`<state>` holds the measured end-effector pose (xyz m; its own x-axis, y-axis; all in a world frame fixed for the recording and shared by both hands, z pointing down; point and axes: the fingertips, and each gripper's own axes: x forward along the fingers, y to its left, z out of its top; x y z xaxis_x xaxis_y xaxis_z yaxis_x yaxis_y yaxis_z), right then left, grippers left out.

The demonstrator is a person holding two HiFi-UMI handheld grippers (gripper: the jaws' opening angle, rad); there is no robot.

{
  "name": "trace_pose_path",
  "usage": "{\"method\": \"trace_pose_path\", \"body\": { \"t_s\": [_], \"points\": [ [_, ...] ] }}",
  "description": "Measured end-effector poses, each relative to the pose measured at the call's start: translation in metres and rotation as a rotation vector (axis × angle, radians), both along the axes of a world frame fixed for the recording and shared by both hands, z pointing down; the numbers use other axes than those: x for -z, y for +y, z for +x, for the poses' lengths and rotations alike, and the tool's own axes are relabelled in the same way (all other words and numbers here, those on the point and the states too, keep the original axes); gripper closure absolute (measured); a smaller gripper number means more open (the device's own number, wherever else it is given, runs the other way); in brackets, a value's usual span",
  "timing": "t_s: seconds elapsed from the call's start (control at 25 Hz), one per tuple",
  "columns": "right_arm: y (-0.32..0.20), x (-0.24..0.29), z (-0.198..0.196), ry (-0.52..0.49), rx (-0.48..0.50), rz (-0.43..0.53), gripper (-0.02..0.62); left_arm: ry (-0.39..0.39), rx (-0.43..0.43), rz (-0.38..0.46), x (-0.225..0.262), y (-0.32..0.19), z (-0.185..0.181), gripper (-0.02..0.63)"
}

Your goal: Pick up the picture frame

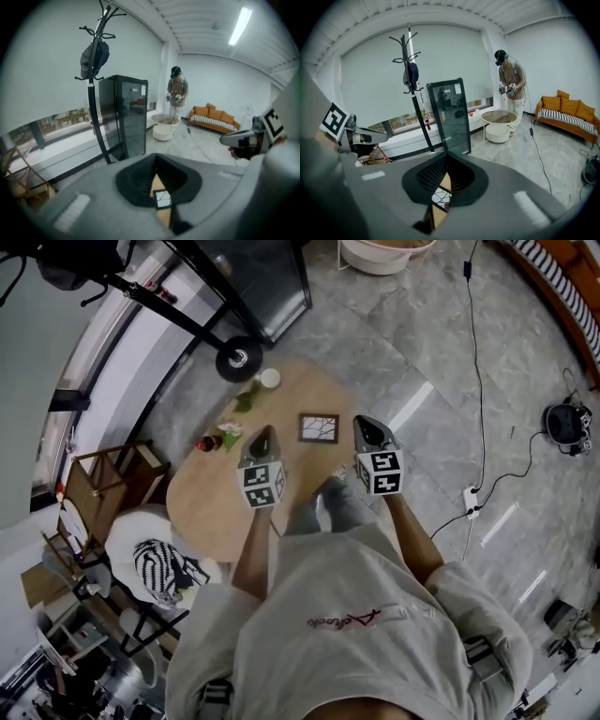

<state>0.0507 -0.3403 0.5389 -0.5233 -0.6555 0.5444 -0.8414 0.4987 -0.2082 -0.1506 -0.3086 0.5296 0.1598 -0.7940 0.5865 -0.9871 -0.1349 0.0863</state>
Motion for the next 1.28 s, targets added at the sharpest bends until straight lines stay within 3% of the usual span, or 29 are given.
{"method": "trace_pose_path", "body": {
  "t_s": [0.36,0.8,1.28],
  "points": [
    [0.004,-0.046,-0.010,0.025,-0.030,-0.052,0.591,0.016,-0.044,-0.062,-0.053,-0.004,-0.014,0.604],
    [0.022,-0.119,-0.008,0.072,-0.148,-0.136,0.589,0.059,-0.108,-0.121,-0.124,-0.012,-0.030,0.604],
    [0.033,-0.192,-0.004,0.095,-0.212,-0.180,0.589,0.086,-0.153,-0.171,-0.206,-0.004,-0.028,0.603]
  ]
}}
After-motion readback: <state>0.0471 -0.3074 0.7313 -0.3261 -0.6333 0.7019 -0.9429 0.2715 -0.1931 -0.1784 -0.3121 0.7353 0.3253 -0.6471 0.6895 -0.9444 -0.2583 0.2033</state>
